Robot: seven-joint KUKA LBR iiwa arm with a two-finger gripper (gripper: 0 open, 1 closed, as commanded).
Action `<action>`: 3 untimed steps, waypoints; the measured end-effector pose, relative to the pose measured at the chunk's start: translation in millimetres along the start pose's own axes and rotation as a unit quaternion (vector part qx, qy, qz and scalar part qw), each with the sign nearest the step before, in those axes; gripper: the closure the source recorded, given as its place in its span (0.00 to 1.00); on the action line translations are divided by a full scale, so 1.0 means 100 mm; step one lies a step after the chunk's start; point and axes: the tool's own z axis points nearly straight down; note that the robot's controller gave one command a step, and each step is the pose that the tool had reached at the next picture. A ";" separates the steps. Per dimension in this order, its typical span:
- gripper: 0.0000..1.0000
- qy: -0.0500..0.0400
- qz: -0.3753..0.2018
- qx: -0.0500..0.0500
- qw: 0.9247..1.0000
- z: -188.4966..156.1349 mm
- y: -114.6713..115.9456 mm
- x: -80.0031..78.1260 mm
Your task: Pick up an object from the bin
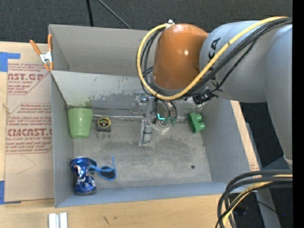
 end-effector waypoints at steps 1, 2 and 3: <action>0.00 0.002 -0.116 0.003 0.993 1.28 1.05 0.33; 0.00 -0.002 -0.014 0.000 1.000 0.95 0.99 0.76; 0.00 -0.002 0.122 0.000 0.993 0.85 1.02 0.91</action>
Offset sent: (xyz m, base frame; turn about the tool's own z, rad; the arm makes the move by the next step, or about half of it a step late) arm -0.0310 0.1051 -0.1245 -0.2314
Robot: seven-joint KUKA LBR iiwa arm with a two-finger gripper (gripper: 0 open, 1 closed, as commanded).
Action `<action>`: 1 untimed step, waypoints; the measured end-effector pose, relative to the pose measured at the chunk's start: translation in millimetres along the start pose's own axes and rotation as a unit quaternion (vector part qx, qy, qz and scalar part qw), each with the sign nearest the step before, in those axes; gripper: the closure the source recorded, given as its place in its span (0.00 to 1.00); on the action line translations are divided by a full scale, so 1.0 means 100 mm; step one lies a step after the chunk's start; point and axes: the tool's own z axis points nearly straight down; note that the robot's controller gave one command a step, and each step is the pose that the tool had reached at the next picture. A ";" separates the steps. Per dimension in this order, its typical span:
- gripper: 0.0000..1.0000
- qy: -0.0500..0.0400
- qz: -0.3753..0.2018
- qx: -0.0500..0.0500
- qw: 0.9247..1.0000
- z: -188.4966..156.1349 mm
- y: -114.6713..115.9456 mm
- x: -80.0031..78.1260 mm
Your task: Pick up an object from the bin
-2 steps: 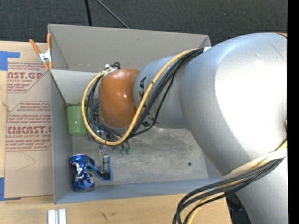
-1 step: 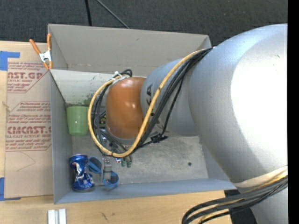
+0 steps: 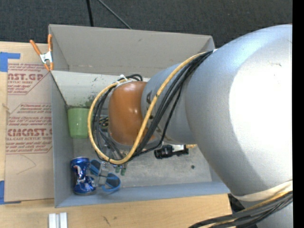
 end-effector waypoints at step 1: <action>0.00 0.003 0.199 0.007 0.980 0.41 0.02 0.03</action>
Offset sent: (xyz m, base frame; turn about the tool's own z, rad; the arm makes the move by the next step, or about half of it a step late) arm -0.0011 0.0072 -0.0401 0.4010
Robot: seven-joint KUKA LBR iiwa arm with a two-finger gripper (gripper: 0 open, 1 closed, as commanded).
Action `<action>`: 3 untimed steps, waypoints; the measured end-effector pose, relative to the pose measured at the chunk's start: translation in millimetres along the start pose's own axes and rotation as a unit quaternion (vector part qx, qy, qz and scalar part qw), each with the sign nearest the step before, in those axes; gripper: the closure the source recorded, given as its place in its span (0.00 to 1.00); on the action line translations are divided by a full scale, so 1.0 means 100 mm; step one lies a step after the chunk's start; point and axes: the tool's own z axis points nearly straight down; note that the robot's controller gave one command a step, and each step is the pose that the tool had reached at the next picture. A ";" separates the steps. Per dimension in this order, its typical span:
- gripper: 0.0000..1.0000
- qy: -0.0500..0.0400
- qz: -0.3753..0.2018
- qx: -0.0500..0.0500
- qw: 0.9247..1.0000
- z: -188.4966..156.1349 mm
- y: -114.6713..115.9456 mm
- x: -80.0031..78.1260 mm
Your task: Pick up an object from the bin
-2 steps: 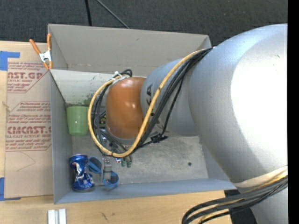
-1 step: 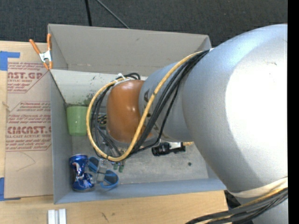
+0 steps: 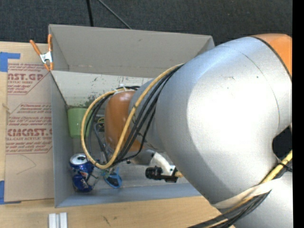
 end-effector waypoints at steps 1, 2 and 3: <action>0.00 -0.002 0.072 0.002 0.997 0.01 0.01 0.07; 1.00 -0.002 0.071 -0.007 0.997 -0.03 0.09 0.10; 1.00 -0.002 0.071 -0.009 0.997 -0.53 0.09 0.10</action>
Offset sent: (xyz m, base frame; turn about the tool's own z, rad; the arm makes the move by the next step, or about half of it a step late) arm -0.0040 0.0139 0.0010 0.1430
